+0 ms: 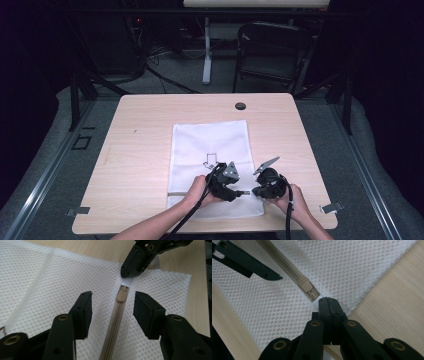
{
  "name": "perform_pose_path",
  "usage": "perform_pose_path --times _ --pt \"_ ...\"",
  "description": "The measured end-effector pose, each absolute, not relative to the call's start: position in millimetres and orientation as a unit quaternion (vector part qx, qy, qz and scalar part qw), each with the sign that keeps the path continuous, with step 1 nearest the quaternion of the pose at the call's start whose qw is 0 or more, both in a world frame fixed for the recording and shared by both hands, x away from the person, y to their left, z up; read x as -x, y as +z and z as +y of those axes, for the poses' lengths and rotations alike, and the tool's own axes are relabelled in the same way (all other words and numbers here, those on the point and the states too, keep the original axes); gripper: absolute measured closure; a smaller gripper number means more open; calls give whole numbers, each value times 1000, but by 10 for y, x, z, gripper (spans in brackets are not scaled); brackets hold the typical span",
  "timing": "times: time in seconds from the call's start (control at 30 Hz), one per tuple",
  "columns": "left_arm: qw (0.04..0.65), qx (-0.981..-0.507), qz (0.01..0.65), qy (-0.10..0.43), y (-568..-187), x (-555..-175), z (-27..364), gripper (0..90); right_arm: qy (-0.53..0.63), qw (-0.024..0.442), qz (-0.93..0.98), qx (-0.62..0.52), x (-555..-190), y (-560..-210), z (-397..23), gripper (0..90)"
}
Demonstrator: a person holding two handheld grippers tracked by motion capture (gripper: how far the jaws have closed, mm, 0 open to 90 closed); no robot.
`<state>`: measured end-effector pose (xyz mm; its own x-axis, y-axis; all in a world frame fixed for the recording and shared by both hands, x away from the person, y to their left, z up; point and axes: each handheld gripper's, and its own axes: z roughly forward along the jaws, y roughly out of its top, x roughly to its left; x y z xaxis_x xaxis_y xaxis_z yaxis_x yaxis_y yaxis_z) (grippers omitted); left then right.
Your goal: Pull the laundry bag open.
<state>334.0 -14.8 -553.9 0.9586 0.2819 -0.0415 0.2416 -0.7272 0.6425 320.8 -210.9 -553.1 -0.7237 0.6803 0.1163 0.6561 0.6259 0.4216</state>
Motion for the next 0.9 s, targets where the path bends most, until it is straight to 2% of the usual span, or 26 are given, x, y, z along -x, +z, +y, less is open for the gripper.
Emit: perform_pose_path --times 0.27,0.6,0.9 --pt "339 -933 120 11 -5649 -3332 -288 613 223 26 902 -370 -3212 -5534 -2119 900" --pt "342 -933 113 2 -5675 -3344 -352 804 225 23 900 -373 -3212 -5537 -2118 900" --pt "339 -934 114 3 -5677 -3341 -363 805 217 24 902 -372 -3218 -5530 -2123 900"
